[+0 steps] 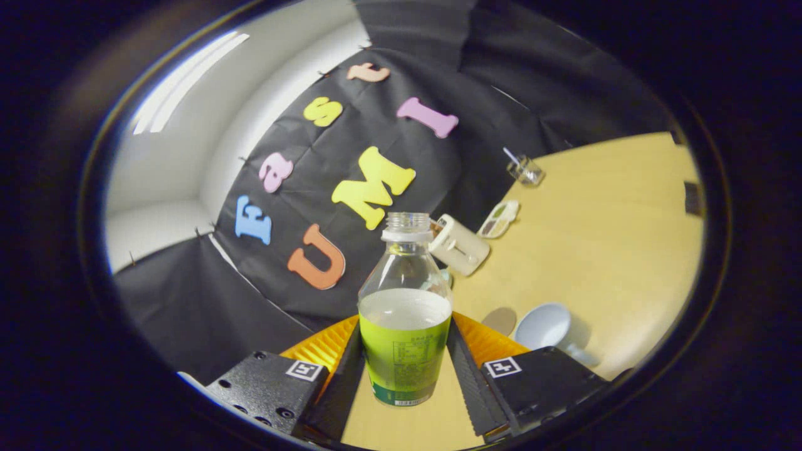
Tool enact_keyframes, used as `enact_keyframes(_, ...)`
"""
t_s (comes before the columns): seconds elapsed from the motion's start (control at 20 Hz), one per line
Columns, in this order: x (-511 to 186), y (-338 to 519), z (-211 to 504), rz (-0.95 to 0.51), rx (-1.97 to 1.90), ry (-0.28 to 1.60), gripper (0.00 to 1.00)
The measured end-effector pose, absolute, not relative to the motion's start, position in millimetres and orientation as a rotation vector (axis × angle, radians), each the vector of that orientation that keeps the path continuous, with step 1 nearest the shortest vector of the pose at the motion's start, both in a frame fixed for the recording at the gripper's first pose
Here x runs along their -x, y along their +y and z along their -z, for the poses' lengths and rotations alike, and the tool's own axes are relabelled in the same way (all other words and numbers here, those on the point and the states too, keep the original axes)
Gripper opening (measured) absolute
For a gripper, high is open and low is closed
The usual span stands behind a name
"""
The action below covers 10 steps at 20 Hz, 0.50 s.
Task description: Take the bottle from table, then pour the juice into the cup, finally place the bottle on the coaster
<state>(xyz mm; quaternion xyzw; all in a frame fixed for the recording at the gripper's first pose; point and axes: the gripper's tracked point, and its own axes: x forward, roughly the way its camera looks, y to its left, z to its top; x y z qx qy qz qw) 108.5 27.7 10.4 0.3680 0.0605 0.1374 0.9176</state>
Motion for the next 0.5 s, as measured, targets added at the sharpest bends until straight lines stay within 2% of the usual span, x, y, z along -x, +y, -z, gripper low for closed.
enact_keyframes(0.1,-105.4,20.6,-14.0,-0.302,-0.600,0.063,0.79)
enact_keyframes(0.5,-122.1,-81.6,3.2,-0.190,-0.195,-0.010,0.79)
